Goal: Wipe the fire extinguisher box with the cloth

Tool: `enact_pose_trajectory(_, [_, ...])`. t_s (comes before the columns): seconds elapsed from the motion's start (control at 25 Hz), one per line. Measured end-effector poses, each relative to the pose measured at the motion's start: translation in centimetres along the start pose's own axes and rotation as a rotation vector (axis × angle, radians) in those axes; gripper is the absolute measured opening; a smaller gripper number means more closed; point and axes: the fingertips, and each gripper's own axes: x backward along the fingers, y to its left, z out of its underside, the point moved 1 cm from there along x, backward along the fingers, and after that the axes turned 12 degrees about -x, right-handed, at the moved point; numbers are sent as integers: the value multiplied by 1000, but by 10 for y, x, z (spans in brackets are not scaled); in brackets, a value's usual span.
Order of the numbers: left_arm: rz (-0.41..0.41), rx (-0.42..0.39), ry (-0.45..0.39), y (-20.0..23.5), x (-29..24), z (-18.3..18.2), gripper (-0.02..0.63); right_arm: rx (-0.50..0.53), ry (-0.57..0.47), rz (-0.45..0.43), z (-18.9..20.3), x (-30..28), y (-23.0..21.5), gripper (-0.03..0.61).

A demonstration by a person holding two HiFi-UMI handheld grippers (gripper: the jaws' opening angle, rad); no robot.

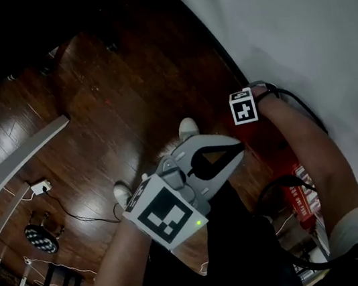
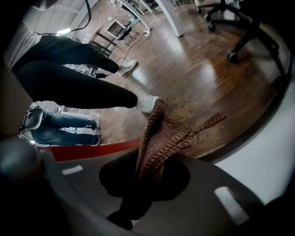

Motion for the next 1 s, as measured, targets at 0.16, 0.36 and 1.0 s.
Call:
enact_pose_trajectory(0.16, [45, -75, -25, -10, 30, -30, 0, -84, -141, 225, -28, 89, -7, 52])
enact_pose_trajectory(0.36, [132, -217, -38, -54, 77, -72, 0, -234, -327, 428, -39, 214, 49, 52])
enact_pose_trajectory(1.0, [462, -436, -24, -279, 318, -146, 0, -1478, -1488, 746, -87, 332, 583, 54])
